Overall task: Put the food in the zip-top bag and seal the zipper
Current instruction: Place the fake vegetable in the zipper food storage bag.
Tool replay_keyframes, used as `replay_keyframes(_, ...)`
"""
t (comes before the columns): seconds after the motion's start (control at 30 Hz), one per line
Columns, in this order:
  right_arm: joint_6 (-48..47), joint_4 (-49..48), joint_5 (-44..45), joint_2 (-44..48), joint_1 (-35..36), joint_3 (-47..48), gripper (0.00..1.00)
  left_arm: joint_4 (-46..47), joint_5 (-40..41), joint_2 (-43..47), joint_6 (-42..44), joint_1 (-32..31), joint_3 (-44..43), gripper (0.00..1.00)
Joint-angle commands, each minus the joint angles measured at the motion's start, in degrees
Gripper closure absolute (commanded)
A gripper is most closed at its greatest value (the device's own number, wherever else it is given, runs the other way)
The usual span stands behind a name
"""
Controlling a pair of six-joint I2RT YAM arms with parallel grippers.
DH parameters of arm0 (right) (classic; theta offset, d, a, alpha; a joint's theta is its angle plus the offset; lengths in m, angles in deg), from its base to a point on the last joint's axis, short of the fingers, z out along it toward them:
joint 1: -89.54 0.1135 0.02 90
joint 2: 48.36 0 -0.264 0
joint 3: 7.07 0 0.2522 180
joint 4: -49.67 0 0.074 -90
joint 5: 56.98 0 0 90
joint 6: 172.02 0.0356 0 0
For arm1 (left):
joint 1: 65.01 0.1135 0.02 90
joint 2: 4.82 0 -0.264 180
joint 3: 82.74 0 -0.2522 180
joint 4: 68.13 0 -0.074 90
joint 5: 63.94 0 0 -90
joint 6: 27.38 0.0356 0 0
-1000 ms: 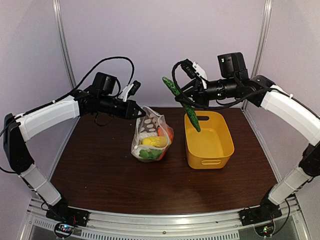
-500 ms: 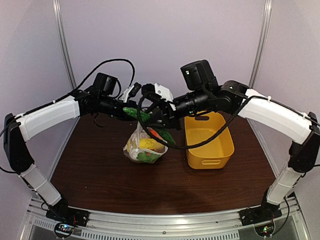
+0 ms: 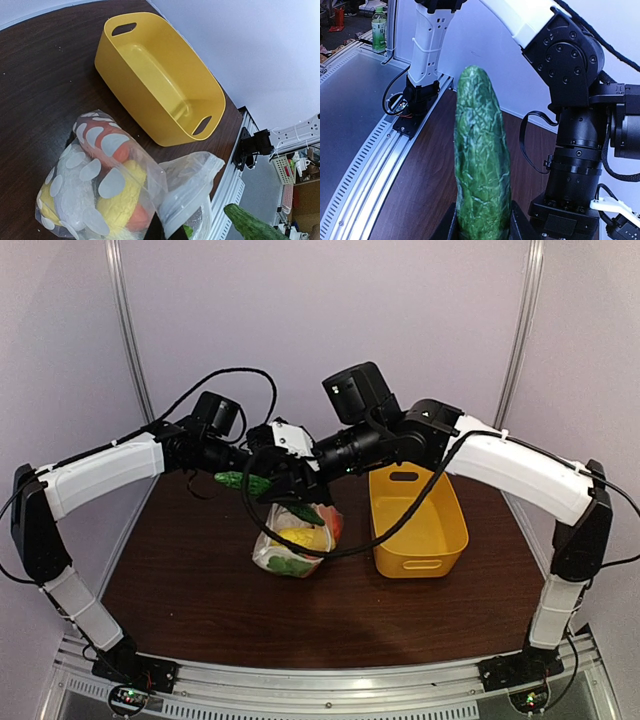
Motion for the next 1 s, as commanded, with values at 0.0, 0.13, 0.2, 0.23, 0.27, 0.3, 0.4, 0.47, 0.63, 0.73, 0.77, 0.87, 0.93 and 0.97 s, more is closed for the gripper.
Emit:
replay_keyframes(0.0, 0.7, 0.5, -2.1, -3.2, 0.2, 3.3, 1.0, 0.2, -3.1, 0.3, 1.8, -0.3, -1.8, 1.0)
replay_keyframes(0.13, 0.2, 2.3, -2.7, -7.4, 0.2, 8.5, 1.0, 0.1, -3.9, 0.9, 2.0, -0.3, -1.5, 1.0)
replay_keyframes(0.2, -0.6, 3.0, -2.6, -8.8, 0.2, 9.9, 1.0, -0.2, -4.1, 1.3, 2.2, -0.3, -1.4, 1.0)
replay_keyframes(0.23, -1.0, 3.0, -2.4, -9.3, 0.2, 10.0, 1.0, -0.3, -4.3, 1.5, 2.3, -0.3, -1.3, 1.0)
replay_keyframes(0.27, -1.4, 3.1, -2.0, -9.8, 0.2, 10.0, 1.0, -0.4, -4.5, 1.6, 2.5, -0.3, -1.3, 1.0)
replay_keyframes(0.3, -1.8, 3.2, -1.5, -10.2, 0.2, 10.1, 1.0, -0.6, -4.5, 1.8, 2.7, -0.3, -1.4, 1.0)
replay_keyframes(0.4, -4.3, 5.1, 0.5, -10.5, 0.1, 9.5, 1.0, -1.5, -4.2, 2.1, 3.3, -0.3, -1.6, 1.0)
replay_keyframes(0.47, -5.8, 5.3, 2.2, -9.8, -0.1, 7.6, 1.0, -1.9, -4.2, 2.2, 3.7, -0.3, -1.6, 1.0)
replay_keyframes(0.63, -8.8, 2.2, 7.2, -5.2, -0.8, -2.2, 1.0, -2.2, -4.5, 2.2, 4.4, -0.3, -2.0, 1.0)
replay_keyframes(0.73, -11.0, 1.1, 10.2, -2.7, -1.1, -7.4, 1.0, -2.7, -4.6, 2.1, 4.9, -0.3, -2.3, 1.0)
replay_keyframes(0.77, -11.9, 0.7, 11.4, -2.1, -1.2, -8.8, 1.0, -2.8, -4.7, 2.2, 5.0, -0.3, -2.3, 1.0)
replay_keyframes(0.87, -13.5, -0.8, 14.2, -0.8, -1.3, -12.3, 1.0, -2.7, -4.9, 2.0, 5.2, -0.3, -2.3, 1.0)
replay_keyframes(0.93, -13.7, -1.8, 14.9, -0.5, -1.4, -13.4, 1.0, -2.7, -5.3, 1.8, 5.3, -0.3, -2.2, 1.0)
replay_keyframes(0.97, -13.6, -2.1, 14.4, -0.6, -1.5, -13.5, 1.0, -2.7, -5.5, 1.6, 5.2, -0.3, -2.2, 1.0)
